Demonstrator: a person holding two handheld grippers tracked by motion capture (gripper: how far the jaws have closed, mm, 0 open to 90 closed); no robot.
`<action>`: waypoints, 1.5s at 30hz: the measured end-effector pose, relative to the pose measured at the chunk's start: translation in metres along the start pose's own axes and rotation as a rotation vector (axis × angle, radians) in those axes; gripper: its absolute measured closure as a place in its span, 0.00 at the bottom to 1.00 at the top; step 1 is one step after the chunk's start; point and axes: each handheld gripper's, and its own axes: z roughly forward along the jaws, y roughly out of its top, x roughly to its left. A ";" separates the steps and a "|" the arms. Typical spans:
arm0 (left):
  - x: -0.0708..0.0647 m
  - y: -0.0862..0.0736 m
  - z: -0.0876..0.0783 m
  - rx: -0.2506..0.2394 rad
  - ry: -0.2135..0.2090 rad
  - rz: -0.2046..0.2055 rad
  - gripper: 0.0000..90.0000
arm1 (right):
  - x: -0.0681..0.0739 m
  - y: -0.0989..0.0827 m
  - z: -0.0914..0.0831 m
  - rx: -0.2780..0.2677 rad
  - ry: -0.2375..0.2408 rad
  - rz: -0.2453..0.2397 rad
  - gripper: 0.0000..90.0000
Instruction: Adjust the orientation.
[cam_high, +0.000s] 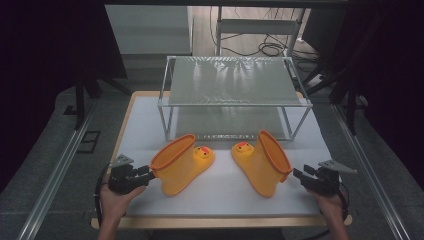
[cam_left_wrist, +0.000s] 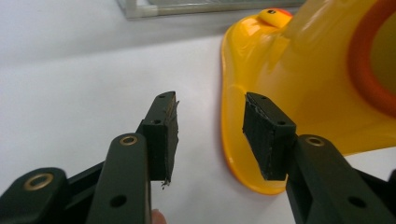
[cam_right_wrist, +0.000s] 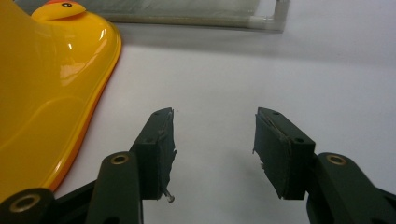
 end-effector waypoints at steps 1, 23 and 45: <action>0.000 0.000 0.000 0.003 0.001 0.002 0.62 | 0.000 0.000 0.000 0.001 0.001 -0.005 0.54; 0.008 0.001 -0.012 -0.020 0.013 -0.004 0.49 | 0.037 0.004 0.008 0.113 0.167 -0.201 0.96; 0.009 0.002 -0.009 -0.004 0.019 -0.001 0.48 | 0.072 0.001 0.012 0.177 0.241 -0.355 1.00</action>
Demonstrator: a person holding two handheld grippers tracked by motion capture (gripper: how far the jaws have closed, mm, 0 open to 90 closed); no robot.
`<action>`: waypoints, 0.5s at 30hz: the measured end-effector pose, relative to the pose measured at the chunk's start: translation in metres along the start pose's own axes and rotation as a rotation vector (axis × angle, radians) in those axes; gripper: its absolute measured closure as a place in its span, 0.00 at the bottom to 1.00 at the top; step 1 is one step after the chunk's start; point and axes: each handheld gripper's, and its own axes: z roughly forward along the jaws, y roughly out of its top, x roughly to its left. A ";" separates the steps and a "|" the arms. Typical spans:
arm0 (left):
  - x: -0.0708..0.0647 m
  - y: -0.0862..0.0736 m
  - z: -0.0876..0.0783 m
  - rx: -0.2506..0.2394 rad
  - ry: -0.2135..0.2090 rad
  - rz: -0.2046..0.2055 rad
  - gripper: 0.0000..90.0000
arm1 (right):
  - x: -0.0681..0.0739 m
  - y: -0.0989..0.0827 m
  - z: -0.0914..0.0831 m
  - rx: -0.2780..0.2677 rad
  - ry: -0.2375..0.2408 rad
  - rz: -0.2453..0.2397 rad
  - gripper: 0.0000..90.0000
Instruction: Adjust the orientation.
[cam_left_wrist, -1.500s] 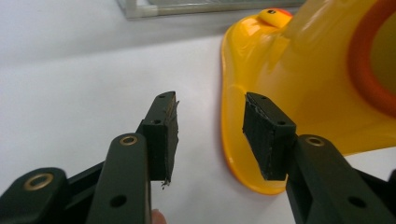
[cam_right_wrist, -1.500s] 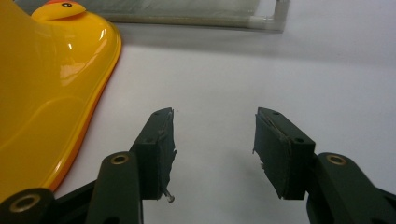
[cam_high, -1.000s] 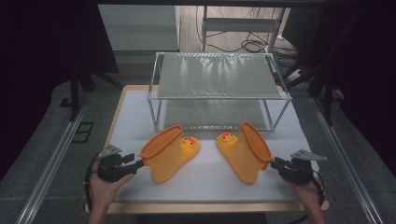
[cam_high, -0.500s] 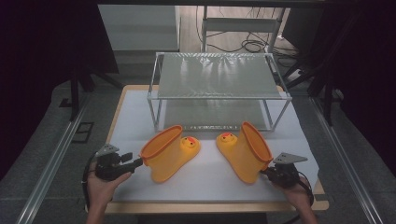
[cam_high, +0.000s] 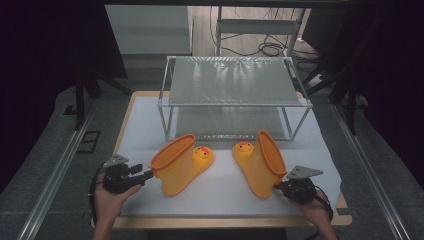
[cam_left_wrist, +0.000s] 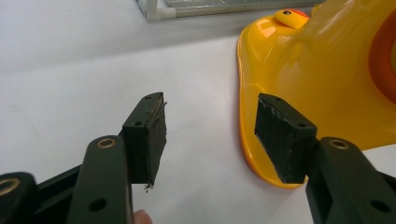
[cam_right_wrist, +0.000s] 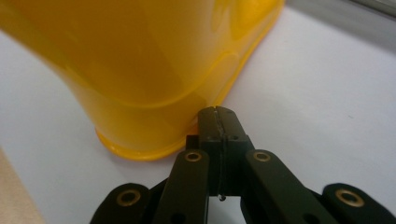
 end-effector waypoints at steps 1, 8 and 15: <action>0.000 0.000 0.000 -0.001 -0.002 -0.002 0.48 | 0.004 0.002 0.002 0.004 0.010 -0.019 1.00; 0.002 -0.001 -0.001 -0.003 -0.006 -0.015 0.48 | 0.019 0.010 0.010 0.013 0.051 -0.064 1.00; 0.000 -0.001 0.000 0.007 -0.013 -0.010 0.48 | 0.039 0.028 0.028 0.025 0.119 -0.134 1.00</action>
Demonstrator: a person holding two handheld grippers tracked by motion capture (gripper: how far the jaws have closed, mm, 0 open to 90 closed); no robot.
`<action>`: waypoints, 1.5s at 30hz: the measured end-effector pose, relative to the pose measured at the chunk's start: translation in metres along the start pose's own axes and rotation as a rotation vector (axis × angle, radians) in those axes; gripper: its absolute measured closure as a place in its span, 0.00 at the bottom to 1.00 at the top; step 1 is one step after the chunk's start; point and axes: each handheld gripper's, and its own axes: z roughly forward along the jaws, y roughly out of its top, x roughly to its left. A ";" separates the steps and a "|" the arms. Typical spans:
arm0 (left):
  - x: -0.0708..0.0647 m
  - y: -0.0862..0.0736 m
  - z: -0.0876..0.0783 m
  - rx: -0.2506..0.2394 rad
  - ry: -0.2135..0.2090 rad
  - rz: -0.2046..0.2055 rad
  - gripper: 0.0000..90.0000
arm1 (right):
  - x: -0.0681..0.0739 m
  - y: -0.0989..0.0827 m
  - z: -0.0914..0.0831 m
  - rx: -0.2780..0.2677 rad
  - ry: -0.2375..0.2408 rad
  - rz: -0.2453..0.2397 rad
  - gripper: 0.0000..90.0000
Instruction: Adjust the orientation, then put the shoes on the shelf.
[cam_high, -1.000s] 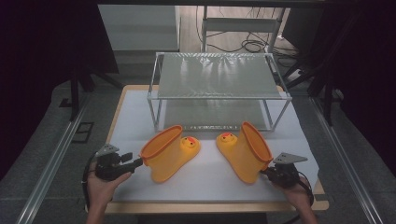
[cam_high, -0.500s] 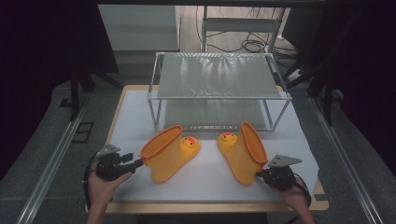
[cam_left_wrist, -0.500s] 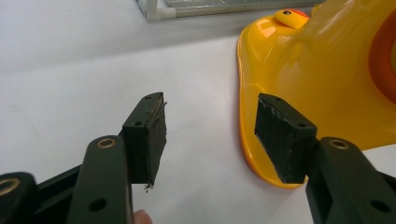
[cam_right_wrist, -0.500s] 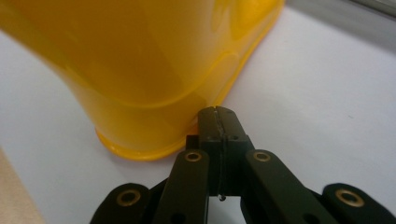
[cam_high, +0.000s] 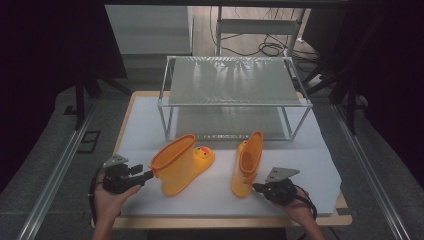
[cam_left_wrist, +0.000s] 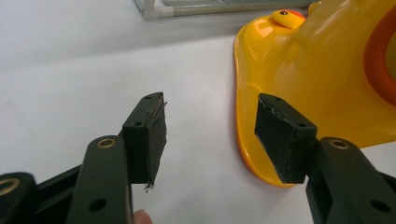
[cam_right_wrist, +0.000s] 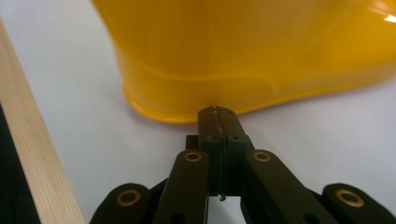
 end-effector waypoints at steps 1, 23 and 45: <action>0.000 0.000 0.000 0.001 -0.001 0.000 0.48 | 0.002 0.003 0.003 0.002 0.004 -0.012 1.00; 0.001 0.000 -0.002 0.002 -0.006 -0.010 0.48 | -0.015 -0.009 -0.017 -0.119 -0.123 0.148 0.71; 0.000 0.004 -0.004 0.014 -0.024 -0.002 0.50 | -0.036 -0.029 -0.036 -0.188 -0.196 0.312 0.53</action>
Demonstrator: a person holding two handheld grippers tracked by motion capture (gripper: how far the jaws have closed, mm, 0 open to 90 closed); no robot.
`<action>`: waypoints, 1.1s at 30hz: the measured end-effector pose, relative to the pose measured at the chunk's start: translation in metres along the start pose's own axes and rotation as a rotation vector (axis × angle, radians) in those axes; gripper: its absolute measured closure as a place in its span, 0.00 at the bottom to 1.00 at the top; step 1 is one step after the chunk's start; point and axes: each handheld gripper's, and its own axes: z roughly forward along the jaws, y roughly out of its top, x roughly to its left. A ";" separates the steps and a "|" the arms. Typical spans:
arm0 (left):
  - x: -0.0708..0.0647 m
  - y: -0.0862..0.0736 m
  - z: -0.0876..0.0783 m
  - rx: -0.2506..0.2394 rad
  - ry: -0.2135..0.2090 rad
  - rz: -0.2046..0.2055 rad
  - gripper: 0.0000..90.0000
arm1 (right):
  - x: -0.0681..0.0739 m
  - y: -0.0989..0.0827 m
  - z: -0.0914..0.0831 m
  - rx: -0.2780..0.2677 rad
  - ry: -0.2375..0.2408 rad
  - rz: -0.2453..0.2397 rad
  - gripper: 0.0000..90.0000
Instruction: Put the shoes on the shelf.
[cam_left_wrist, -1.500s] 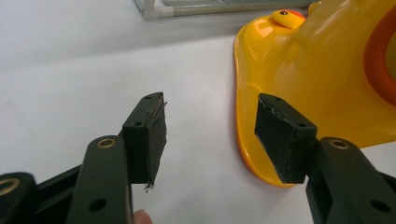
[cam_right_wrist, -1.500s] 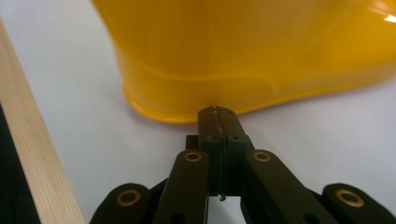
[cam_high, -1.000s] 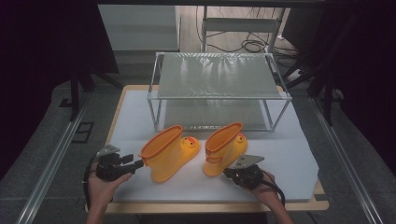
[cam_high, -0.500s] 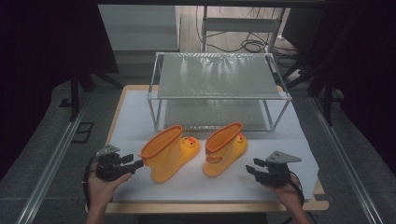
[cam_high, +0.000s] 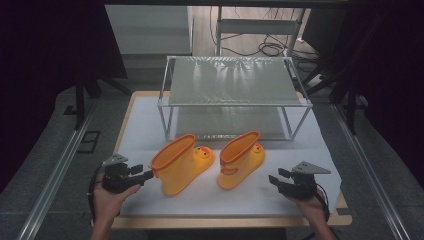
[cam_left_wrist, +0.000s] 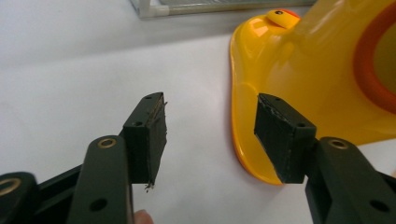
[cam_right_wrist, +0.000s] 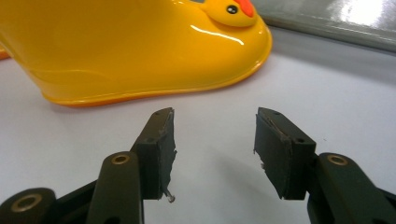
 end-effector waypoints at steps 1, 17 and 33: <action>0.000 0.001 -0.002 0.001 -0.012 -0.007 0.50 | 0.000 0.000 0.000 0.000 0.000 0.000 0.53; 0.004 0.055 -0.050 0.051 -0.220 0.011 0.53 | -0.008 -0.003 -0.003 0.000 -0.006 0.017 0.53; -0.035 0.120 -0.078 0.103 -0.381 0.110 0.55 | -0.007 -0.005 0.001 0.032 -0.010 0.009 0.52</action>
